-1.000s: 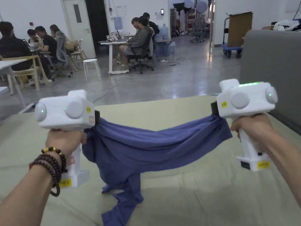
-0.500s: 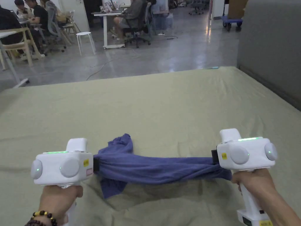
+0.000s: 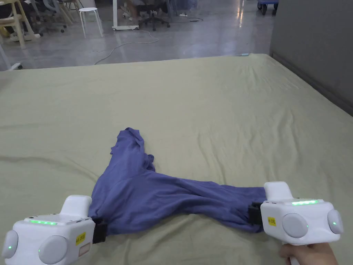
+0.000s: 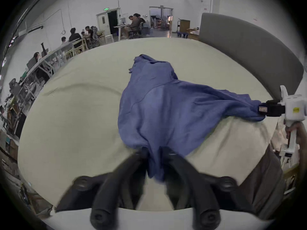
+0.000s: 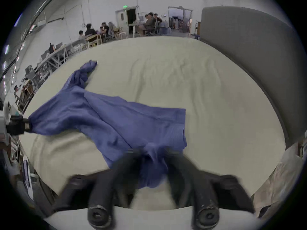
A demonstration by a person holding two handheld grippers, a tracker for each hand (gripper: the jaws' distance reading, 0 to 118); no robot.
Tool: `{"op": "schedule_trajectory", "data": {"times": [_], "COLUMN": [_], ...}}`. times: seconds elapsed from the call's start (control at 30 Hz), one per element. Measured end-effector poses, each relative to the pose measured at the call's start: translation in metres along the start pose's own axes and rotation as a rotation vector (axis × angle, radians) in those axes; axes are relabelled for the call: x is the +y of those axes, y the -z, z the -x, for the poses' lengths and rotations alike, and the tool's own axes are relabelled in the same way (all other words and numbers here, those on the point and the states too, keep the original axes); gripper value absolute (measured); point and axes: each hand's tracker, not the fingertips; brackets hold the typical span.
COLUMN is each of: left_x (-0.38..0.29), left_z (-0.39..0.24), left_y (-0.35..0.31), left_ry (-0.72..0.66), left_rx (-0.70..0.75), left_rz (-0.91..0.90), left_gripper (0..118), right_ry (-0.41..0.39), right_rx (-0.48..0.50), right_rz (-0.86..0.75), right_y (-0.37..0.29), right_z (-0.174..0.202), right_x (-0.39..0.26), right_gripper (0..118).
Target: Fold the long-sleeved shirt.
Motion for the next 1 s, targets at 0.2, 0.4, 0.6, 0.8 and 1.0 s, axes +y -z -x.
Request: {"op": "schedule_trajectory", "data": {"times": [0.2, 0.4, 0.6, 0.8, 1.0], "left_x": [-0.001, 0.003, 0.008, 0.007, -0.004], "left_z": [-0.036, -0.021, -0.004, 0.024, 0.0], "left_y": [-0.071, -0.047, -0.023, 0.056, 0.059], "left_ry": [0.025, -0.057, -0.156, -0.126, -0.209], "left_rx": [0.008, 0.059, 0.142, 0.17, 0.1], "left_rz": [-0.127, -0.143, -0.139, 0.062, 0.036], "left_gripper": [115, 0, 104, 117, 10], "right_ry": [0.088, 0.137, 0.132, 0.126, 0.1], "right_rx": [-0.003, -0.054, -0.002, 0.002, -0.005], "right_rz": [-0.122, -0.116, -0.077, -0.047, -0.029], "right_y": [-0.053, -0.059, -0.055, -0.044, -0.021], "right_z": [-0.018, -0.032, -0.034, -0.032, -0.033], "right_x": [0.009, 0.005, -0.004, -0.001, 0.041], "right_gripper": [115, 0, 0, 0, 0]}}
